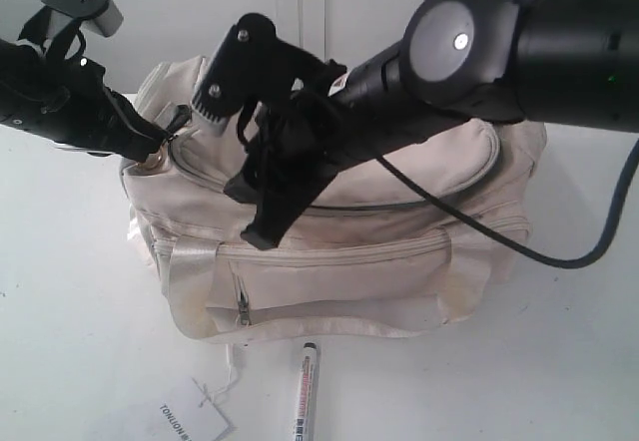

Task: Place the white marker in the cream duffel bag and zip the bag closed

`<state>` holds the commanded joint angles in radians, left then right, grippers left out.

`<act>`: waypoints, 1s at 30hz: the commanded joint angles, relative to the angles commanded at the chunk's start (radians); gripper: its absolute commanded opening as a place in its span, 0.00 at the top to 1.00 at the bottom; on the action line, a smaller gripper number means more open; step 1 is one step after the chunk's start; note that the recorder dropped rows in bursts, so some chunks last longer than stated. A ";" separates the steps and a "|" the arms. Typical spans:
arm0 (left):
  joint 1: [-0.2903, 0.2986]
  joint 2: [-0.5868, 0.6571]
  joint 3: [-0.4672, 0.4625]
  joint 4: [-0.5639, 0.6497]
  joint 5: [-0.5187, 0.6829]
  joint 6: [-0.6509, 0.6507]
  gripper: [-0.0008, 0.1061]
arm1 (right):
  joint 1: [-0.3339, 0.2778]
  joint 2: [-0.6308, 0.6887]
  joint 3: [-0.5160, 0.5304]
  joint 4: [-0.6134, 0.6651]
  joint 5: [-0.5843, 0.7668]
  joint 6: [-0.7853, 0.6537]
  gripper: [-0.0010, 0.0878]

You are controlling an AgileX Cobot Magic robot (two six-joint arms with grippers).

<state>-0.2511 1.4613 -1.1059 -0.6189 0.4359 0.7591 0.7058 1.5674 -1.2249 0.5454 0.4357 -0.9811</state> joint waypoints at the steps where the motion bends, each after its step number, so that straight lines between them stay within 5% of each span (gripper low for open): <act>1: 0.000 0.000 0.000 0.000 0.000 0.000 0.99 | 0.000 -0.008 0.000 0.000 0.000 0.013 0.48; 5: 0.000 0.000 0.000 0.000 0.000 0.000 0.95 | -0.025 -0.031 0.000 -0.004 0.017 0.112 0.48; 12: 0.000 0.000 0.000 0.000 0.002 0.000 0.71 | -0.097 -0.042 0.000 -0.034 0.058 0.297 0.49; 19: 0.000 0.000 0.000 0.000 0.000 0.002 0.51 | -0.130 -0.042 0.000 -0.086 0.158 0.315 0.49; 30: 0.000 -0.066 0.000 0.000 -0.023 0.216 0.48 | -0.130 -0.042 0.000 -0.120 0.165 0.330 0.53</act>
<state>-0.2511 1.3956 -1.1059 -0.6189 0.4128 0.9752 0.5757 1.5250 -1.2249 0.4257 0.6004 -0.6509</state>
